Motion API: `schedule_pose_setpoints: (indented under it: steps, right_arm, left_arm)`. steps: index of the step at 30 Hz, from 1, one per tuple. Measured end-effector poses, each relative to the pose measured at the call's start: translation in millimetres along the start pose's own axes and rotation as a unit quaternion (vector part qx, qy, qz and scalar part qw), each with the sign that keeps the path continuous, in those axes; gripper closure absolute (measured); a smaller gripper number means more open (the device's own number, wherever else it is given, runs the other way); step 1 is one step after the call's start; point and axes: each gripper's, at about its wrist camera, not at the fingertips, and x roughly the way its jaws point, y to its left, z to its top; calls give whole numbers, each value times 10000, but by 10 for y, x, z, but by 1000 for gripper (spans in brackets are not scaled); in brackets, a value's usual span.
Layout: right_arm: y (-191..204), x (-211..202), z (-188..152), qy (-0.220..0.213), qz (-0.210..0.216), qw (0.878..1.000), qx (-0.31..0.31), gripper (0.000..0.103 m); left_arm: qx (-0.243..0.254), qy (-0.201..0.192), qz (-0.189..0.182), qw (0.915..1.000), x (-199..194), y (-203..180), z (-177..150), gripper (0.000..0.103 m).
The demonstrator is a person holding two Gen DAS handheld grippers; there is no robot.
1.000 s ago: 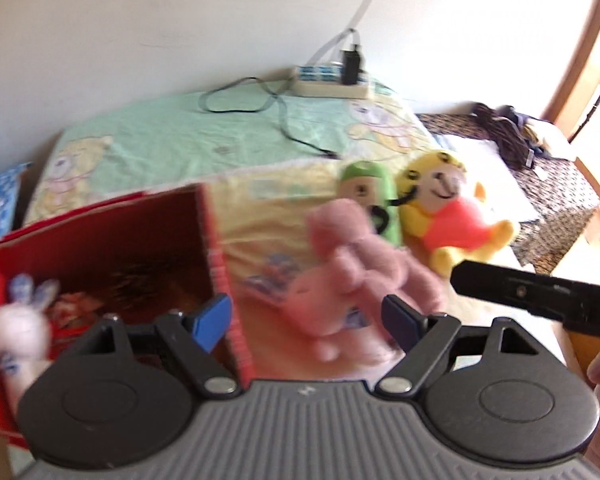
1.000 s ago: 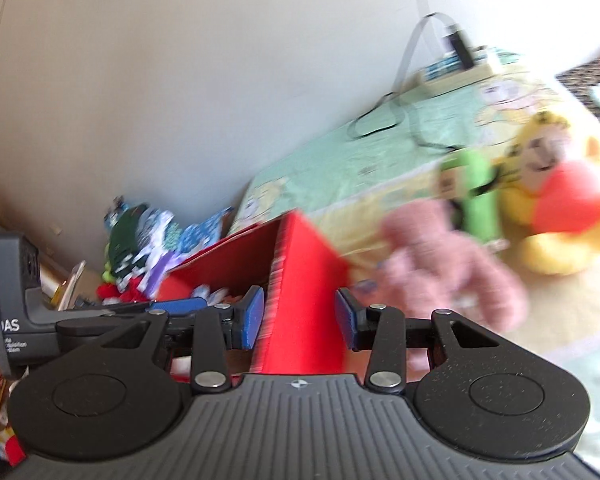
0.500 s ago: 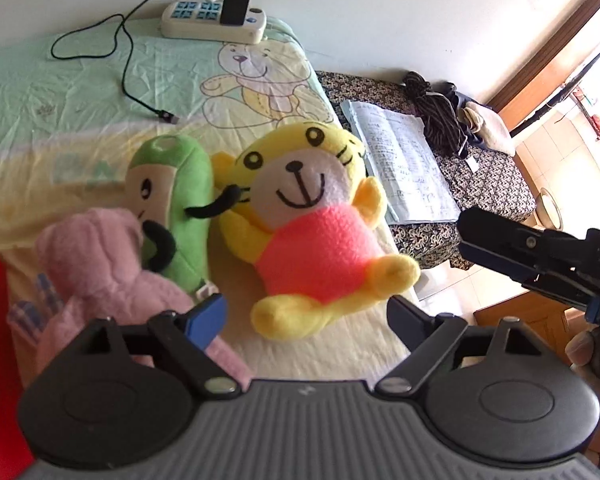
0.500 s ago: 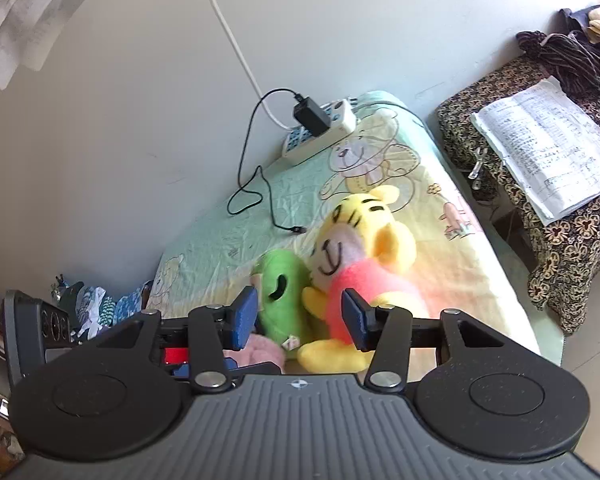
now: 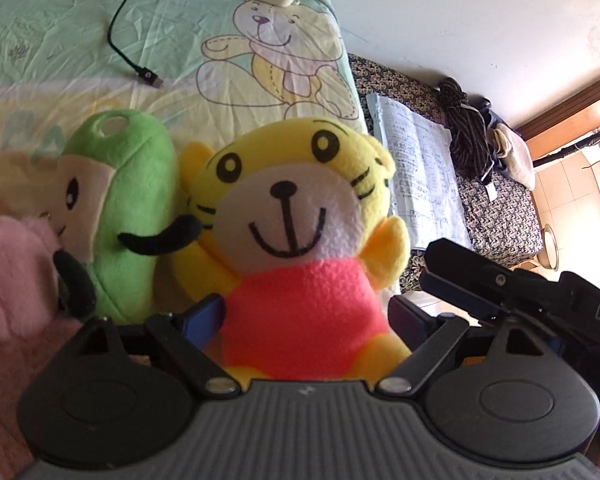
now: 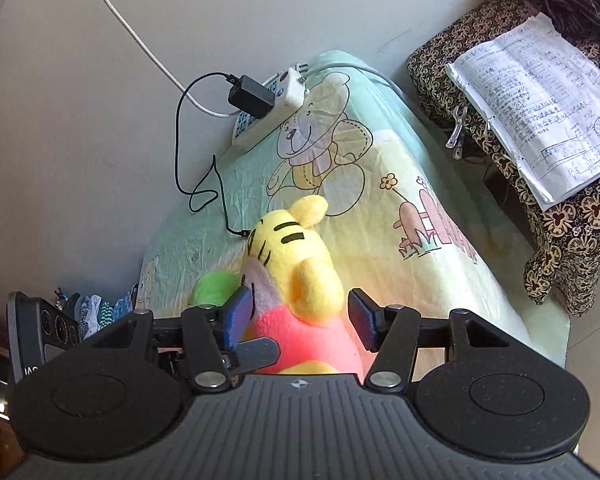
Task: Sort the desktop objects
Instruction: 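Close both grippers on the yellow tiger plush with red body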
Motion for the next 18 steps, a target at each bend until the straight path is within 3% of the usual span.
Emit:
schedule_pose_setpoints:
  steps: [8, 18]
  right_arm:
    - [-81, 265, 98, 335, 219, 9992, 54, 45]
    - [-52, 537, 111, 675, 496, 9965, 47, 45]
  left_arm:
    - [39, 155, -34, 9999, 66, 74, 37, 12]
    - [357, 146, 187, 9991, 83, 56, 73, 6]
